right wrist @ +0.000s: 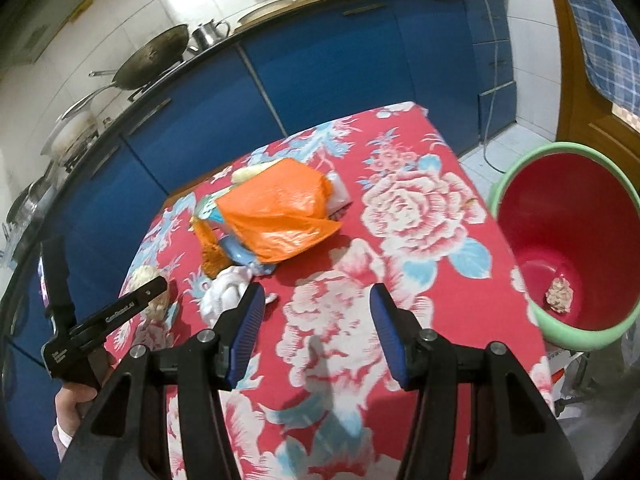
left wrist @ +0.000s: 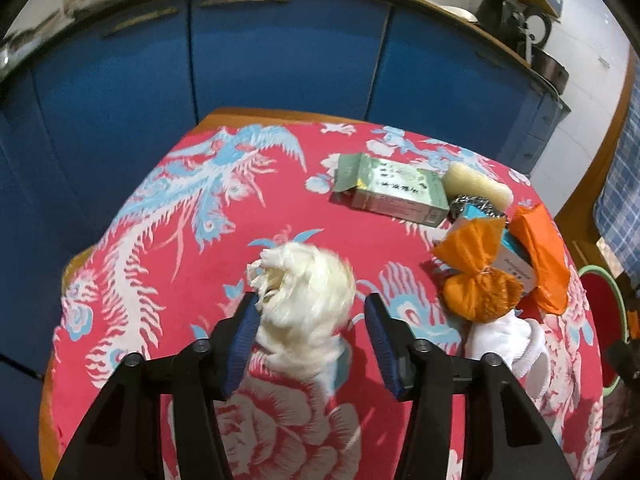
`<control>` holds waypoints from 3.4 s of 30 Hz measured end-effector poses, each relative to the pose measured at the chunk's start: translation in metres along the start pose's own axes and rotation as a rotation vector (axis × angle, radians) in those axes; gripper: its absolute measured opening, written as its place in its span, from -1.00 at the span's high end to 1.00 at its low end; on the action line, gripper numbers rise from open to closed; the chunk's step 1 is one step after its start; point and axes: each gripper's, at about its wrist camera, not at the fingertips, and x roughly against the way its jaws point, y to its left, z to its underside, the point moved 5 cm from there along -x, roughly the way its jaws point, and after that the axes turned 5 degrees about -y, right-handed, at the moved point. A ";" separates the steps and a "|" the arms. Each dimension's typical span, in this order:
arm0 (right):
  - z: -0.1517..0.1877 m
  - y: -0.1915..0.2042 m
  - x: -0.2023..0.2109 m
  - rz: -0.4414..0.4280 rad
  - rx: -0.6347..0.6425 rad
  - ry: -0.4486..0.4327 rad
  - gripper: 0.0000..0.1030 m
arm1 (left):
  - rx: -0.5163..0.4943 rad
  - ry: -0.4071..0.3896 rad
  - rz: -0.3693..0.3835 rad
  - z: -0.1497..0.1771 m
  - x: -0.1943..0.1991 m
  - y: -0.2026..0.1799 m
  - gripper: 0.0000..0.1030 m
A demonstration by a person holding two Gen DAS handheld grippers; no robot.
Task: Collect trash
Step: 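Grasp the second crumpled white paper with the left tool, then grasp the white cloth with the right tool, then carry the paper in the left tool and white cloth in the right tool over the bucket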
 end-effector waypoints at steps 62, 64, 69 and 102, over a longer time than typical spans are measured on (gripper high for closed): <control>-0.008 -0.017 0.053 -0.041 -0.006 -0.085 0.63 | -0.164 -0.009 0.379 0.004 0.068 -0.131 0.29; -0.011 -0.028 0.060 -0.021 -0.023 -0.105 0.63 | -0.186 -0.006 0.399 0.005 0.070 -0.145 0.29; -0.017 -0.051 0.072 0.026 -0.059 -0.140 0.63 | -0.242 0.004 0.449 0.006 0.073 -0.182 0.29; -0.010 -0.223 0.098 0.270 -0.353 -0.220 0.60 | -0.537 0.143 0.561 0.067 0.042 -0.362 0.26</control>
